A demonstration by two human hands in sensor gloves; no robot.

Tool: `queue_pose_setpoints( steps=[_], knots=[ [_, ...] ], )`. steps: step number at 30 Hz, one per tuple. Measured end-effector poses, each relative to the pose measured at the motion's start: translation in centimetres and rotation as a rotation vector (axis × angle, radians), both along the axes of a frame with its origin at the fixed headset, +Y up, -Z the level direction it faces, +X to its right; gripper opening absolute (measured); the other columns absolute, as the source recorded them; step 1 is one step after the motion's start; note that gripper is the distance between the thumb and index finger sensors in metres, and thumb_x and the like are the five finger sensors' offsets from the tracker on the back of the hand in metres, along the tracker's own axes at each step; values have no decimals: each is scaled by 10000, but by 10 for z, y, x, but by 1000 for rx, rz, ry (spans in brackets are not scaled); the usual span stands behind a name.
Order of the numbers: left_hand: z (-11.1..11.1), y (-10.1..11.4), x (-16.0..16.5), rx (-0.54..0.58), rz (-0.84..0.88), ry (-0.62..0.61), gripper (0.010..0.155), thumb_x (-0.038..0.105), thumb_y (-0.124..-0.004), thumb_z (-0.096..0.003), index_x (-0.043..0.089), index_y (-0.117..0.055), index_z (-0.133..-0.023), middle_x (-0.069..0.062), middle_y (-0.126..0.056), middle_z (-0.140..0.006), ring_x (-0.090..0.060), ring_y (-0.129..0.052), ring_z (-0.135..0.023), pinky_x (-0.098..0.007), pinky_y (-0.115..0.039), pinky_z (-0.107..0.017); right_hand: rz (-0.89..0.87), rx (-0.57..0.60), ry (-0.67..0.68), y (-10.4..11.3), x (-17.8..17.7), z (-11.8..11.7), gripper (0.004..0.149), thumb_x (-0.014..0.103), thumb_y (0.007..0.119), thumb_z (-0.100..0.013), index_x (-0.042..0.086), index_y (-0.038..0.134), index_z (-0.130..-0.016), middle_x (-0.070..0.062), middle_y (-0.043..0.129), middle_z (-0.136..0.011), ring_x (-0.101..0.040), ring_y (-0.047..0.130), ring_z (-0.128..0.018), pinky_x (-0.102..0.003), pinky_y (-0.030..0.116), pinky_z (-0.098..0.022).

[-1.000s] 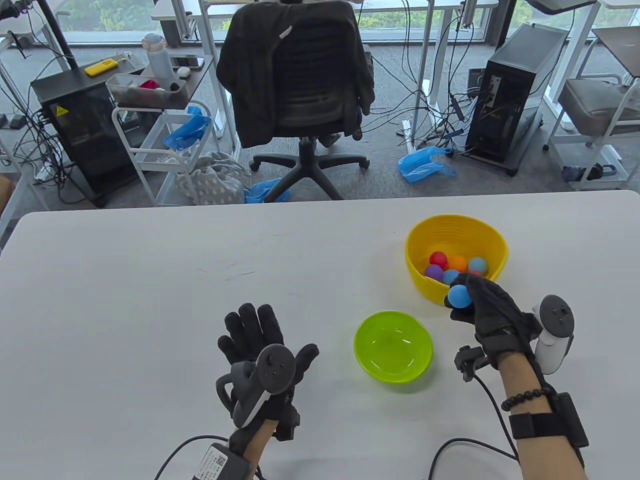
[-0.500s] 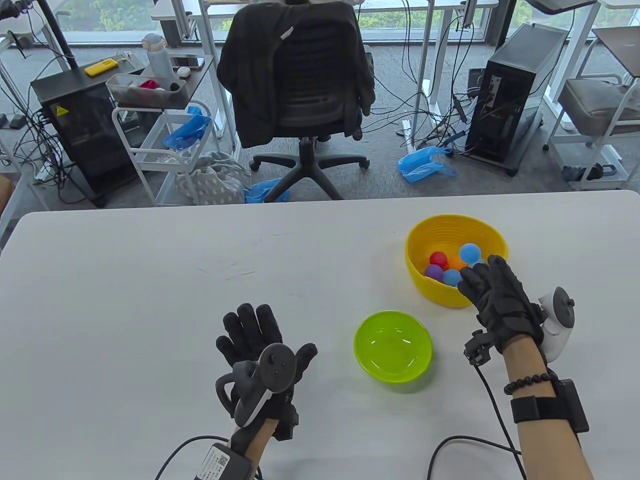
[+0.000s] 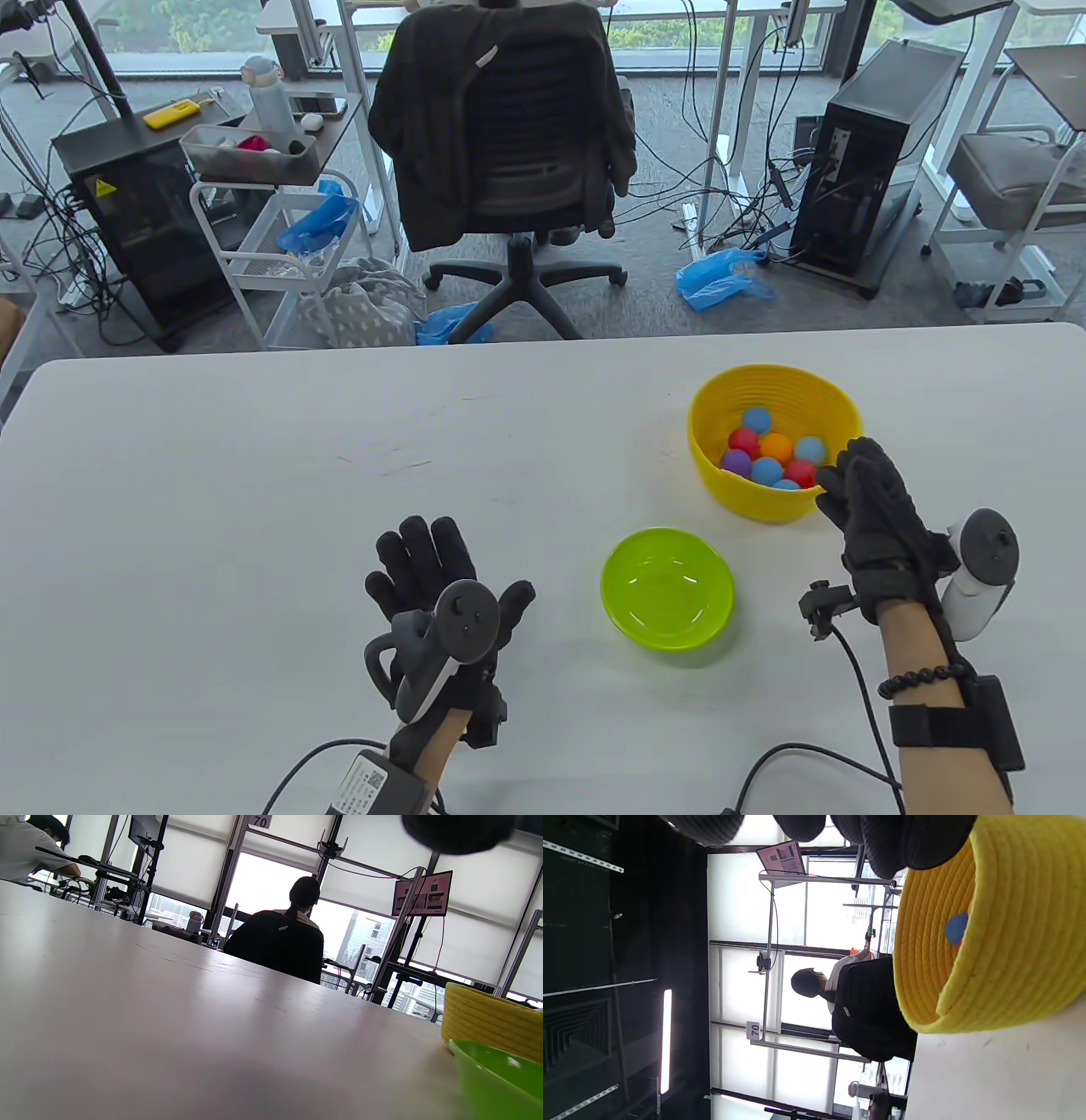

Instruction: Toss ping pong balls into fabric basket

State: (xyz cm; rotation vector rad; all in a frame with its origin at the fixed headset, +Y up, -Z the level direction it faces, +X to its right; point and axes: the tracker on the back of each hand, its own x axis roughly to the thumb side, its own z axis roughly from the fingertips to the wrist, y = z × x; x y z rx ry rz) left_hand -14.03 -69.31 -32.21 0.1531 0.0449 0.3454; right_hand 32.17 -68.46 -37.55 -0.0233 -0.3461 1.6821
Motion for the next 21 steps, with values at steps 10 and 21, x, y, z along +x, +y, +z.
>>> queue_pose_setpoints(
  steps=[10,21],
  knots=[
    [2,0,5,-12,-2,-24,1028,636,-724,-440,84,-233,-1154,-231,-33,-1196,-536,-9,-1057,-761,-114,-714,868,18,26,13,-14,32,621,450,701,-575,120,597,-1091,-286,567,-1120,-585,662,-920,-656,619,-658],
    [3,-1,11,-95,-57,-18,1029,641,-722,-441,86,-237,-1159,-229,-29,-1199,-534,8,-1054,-762,-103,-711,1249,-20,8,-9,-34,28,645,472,716,-556,174,569,-1108,-250,497,-1164,-570,498,-1006,-682,498,-702]
  ],
)
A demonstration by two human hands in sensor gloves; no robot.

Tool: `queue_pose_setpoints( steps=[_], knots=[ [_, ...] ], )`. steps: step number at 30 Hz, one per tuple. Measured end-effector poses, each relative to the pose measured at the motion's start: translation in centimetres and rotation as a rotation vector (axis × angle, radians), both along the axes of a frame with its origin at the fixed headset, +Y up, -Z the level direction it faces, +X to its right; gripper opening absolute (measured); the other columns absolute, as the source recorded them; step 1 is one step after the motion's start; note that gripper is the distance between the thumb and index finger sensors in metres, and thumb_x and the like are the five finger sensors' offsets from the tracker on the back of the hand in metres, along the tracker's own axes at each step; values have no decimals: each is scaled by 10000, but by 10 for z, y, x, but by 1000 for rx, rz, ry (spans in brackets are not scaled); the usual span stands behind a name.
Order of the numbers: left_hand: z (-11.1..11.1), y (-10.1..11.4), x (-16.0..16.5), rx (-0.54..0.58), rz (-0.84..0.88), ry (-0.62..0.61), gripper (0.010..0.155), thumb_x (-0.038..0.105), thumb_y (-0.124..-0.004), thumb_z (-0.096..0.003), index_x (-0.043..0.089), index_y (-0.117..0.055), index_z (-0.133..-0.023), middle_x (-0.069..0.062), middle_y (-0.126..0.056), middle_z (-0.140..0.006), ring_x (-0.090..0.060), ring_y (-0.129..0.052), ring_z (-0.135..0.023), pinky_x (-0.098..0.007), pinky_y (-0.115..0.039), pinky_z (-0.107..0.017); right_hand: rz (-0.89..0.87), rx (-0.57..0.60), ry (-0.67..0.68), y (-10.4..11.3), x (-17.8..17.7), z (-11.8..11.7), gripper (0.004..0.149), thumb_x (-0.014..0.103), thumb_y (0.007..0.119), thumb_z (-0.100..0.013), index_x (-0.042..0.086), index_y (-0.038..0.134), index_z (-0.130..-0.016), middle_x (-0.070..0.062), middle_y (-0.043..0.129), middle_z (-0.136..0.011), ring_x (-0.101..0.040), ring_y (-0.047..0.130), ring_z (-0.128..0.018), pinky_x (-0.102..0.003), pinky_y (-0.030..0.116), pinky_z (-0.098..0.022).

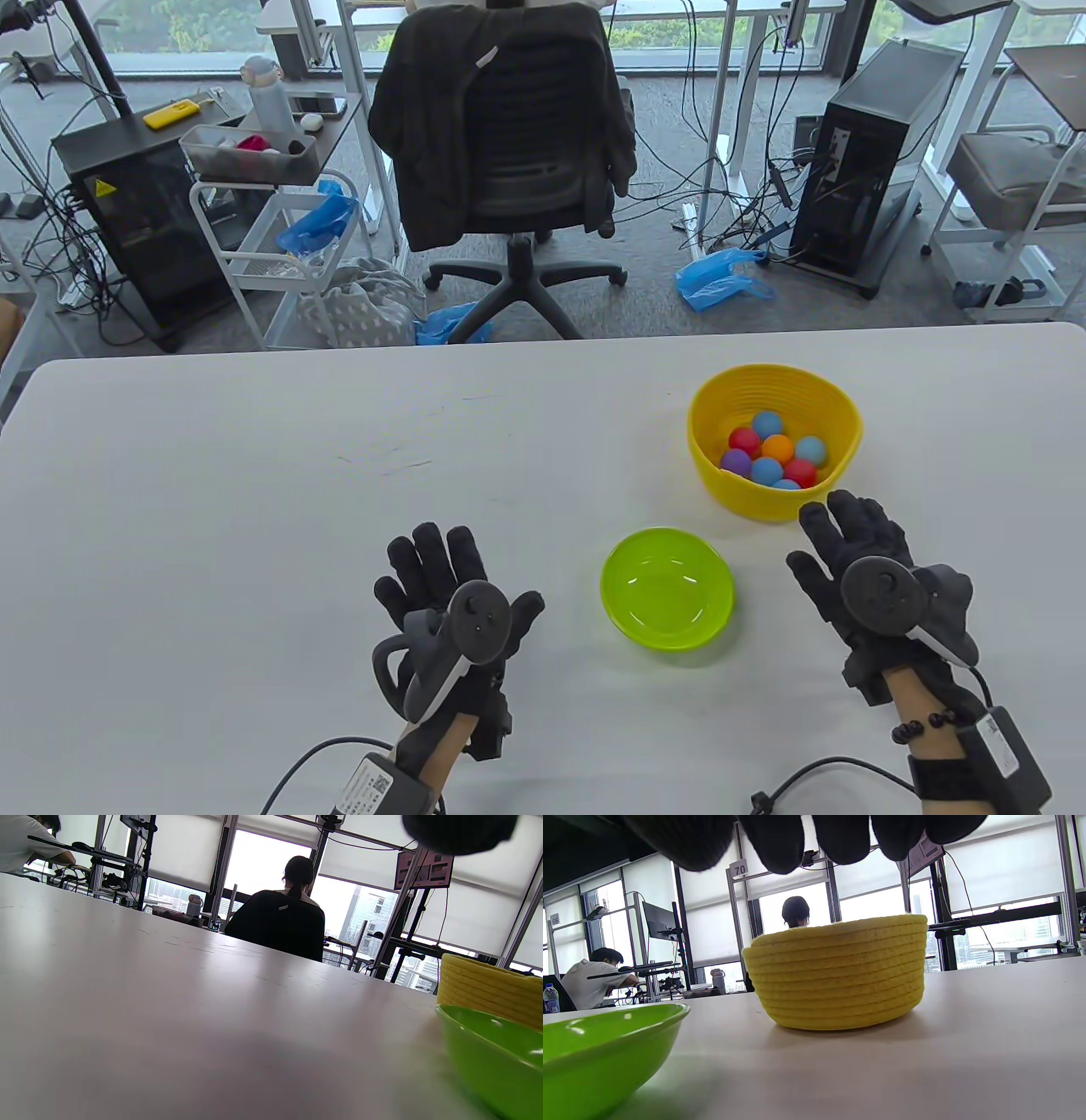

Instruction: Toss ping pong balls into fabric basket

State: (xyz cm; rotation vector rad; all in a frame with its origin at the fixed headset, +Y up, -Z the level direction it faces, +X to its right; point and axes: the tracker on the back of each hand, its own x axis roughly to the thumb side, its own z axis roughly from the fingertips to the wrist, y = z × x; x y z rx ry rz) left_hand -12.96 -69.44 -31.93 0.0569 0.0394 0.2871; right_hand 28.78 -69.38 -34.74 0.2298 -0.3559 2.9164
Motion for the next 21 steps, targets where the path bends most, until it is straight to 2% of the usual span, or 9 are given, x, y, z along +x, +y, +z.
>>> queue_pose_setpoints(
  steps=[4,11,21],
  knots=[
    [0,-3,5,-61,-55,8,1029,649,-711,-445,101,-220,-1163,-227,-2,-1193,-529,36,-1045,-761,-79,-700,-15,-19,5,-5,-4,-1,671,477,713,-556,174,526,-1125,-244,422,-1181,-558,407,-1027,-683,442,-710],
    [-1,-5,10,-97,-112,4,1051,663,-702,-444,142,-130,-1155,-211,57,-1176,-523,97,-1022,-758,-42,-684,-28,-94,-15,-17,3,-2,767,508,694,-557,187,345,-1159,-235,280,-1197,-553,261,-1033,-687,341,-715],
    [-4,-13,17,-168,-201,6,1074,674,-690,-444,161,-51,-1136,-211,118,-1148,-517,139,-1000,-756,-12,-667,-64,-88,-4,-13,11,2,773,509,695,-557,172,344,-1158,-259,273,-1190,-569,259,-1025,-692,328,-711]
  ],
)
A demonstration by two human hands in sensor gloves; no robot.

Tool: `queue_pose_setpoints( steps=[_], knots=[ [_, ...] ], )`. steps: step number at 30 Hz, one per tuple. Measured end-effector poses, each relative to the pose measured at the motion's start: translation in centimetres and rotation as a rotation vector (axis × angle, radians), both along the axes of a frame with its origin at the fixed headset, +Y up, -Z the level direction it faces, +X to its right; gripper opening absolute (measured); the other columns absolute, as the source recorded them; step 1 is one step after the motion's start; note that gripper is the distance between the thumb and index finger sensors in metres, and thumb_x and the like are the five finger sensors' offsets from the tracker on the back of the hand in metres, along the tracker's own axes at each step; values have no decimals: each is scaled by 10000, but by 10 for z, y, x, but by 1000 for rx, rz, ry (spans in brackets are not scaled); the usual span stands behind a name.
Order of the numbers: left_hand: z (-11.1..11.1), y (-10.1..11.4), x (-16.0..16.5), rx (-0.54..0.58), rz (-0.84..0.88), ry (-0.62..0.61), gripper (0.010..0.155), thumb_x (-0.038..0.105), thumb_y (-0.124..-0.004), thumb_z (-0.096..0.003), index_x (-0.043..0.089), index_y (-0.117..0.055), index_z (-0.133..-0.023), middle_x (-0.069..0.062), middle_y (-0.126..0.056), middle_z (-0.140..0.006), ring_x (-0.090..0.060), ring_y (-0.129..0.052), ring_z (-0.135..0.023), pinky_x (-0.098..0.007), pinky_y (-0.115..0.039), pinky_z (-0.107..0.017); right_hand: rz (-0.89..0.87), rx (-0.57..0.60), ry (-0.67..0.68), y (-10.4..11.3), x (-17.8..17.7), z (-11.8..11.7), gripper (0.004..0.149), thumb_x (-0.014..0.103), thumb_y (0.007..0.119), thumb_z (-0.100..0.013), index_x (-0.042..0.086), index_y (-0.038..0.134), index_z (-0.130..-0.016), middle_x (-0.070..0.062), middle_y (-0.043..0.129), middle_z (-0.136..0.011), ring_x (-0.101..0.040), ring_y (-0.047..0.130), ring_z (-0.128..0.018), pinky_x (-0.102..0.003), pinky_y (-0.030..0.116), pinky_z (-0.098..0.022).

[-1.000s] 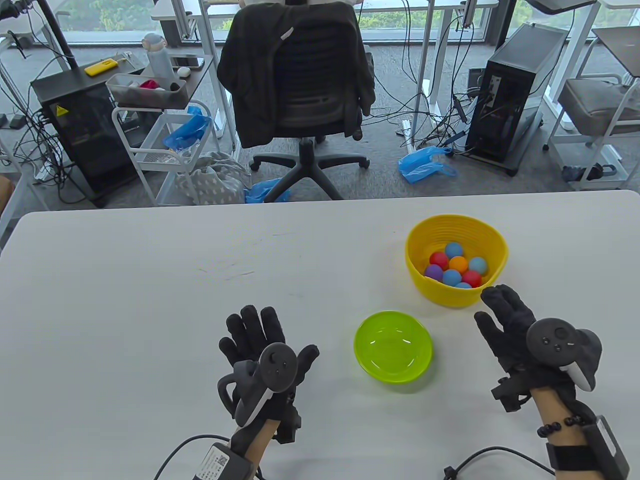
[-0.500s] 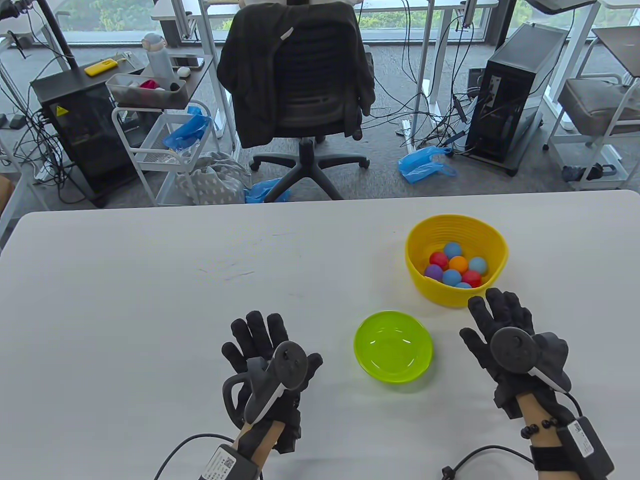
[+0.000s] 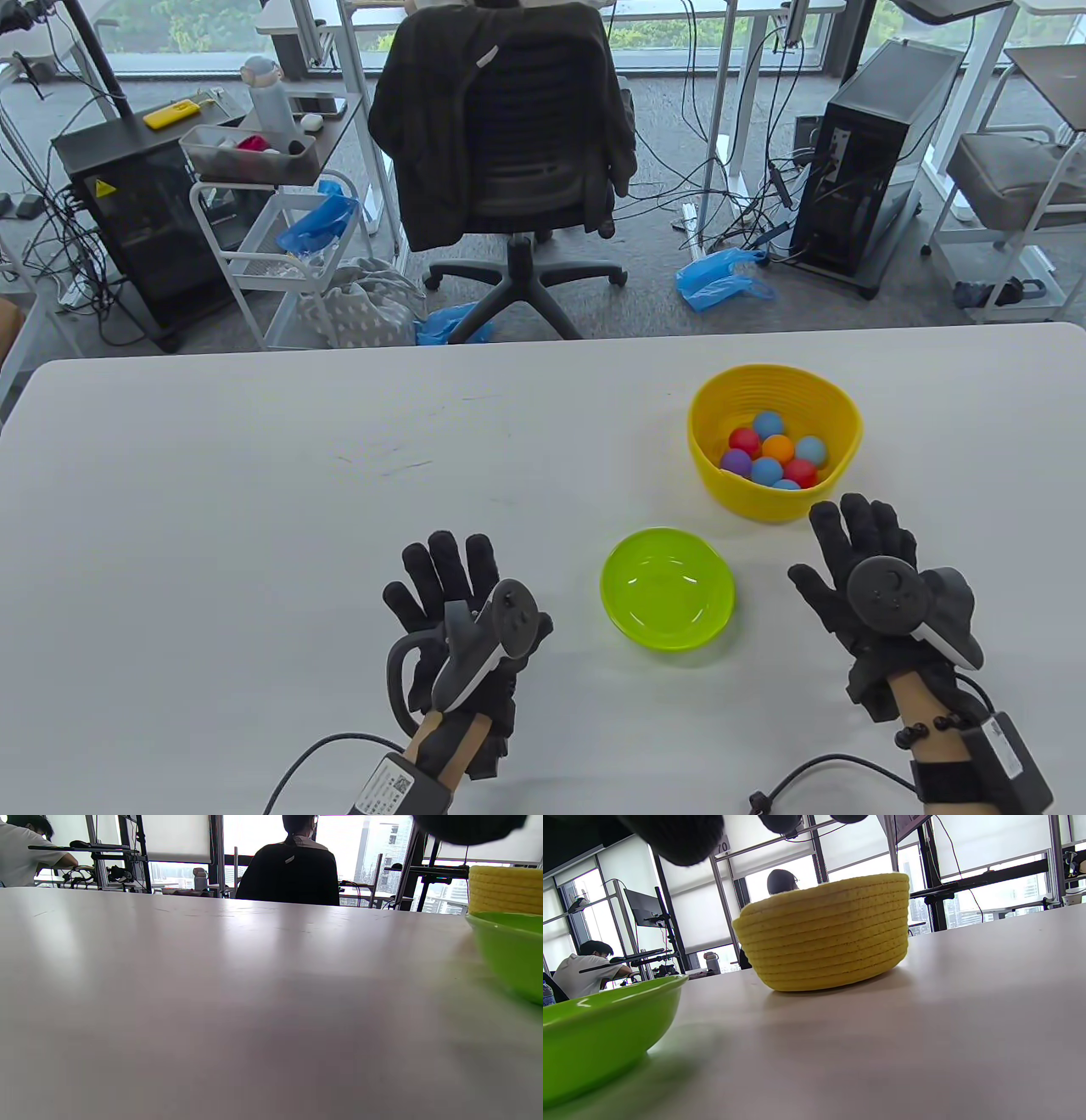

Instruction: Toss ping pong balls into fabric basket

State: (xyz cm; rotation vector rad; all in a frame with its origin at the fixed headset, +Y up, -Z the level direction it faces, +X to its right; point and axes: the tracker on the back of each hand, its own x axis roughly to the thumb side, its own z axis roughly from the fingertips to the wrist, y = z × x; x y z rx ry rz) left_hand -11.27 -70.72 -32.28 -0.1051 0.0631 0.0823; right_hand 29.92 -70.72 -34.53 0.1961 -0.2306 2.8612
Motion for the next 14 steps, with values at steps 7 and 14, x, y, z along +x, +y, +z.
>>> queue_pose_setpoints(
  steps=[7,14],
  knots=[
    [0,3,-6,25,0,26,1076,674,-692,-441,156,-55,-1137,-214,112,-1151,-519,132,-1002,-757,-18,-669,-19,18,13,8,3,7,755,504,703,-557,167,390,-1156,-260,296,-1191,-571,269,-1025,-691,328,-712],
    [2,7,-11,59,18,44,1076,672,-696,-439,153,-67,-1140,-217,101,-1157,-521,122,-1007,-758,-24,-672,-34,25,20,12,-1,9,751,506,704,-558,158,407,-1154,-272,319,-1187,-577,292,-1024,-695,340,-710]
  ],
)
